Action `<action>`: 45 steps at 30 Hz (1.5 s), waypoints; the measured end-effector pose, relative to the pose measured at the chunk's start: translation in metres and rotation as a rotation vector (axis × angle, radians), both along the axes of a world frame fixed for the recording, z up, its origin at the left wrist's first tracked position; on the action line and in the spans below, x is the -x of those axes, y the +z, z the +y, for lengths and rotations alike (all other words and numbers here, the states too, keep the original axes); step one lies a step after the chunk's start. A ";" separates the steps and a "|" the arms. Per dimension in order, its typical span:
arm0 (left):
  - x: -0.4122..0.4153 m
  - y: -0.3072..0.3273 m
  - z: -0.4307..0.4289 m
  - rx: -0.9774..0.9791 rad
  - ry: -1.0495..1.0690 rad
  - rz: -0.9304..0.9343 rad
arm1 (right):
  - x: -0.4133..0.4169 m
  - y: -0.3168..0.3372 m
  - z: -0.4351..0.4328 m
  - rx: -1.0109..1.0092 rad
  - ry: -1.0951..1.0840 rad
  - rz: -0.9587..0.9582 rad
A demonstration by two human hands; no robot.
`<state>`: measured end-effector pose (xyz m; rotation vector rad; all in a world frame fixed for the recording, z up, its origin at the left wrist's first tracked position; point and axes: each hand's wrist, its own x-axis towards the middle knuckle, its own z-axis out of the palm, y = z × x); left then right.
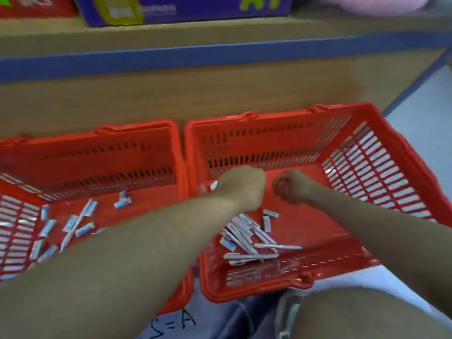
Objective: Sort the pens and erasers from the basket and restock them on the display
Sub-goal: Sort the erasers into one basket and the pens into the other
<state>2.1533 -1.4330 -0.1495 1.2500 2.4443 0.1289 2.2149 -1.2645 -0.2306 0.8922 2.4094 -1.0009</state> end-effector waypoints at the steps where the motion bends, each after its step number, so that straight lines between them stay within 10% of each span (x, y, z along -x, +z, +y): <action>1: -0.007 -0.010 0.004 0.042 0.039 0.006 | -0.005 -0.007 0.002 -0.022 0.066 -0.110; 5: -0.029 -0.053 0.015 0.167 0.105 -0.019 | -0.022 -0.031 -0.006 -0.024 0.193 -0.340; 17: -0.012 -0.139 0.022 0.294 0.386 0.052 | -0.013 -0.075 -0.015 -0.268 0.412 -0.126; 28: -0.028 -0.161 0.052 0.137 0.622 -0.163 | 0.007 -0.065 0.000 0.624 -0.582 0.015; 38: 0.015 -0.153 0.051 -0.263 0.953 -0.191 | 0.017 -0.066 0.005 0.533 -0.598 0.094; 45: 0.048 -0.164 0.054 -0.112 1.041 -0.220 | 0.023 -0.067 0.009 0.747 -0.661 0.099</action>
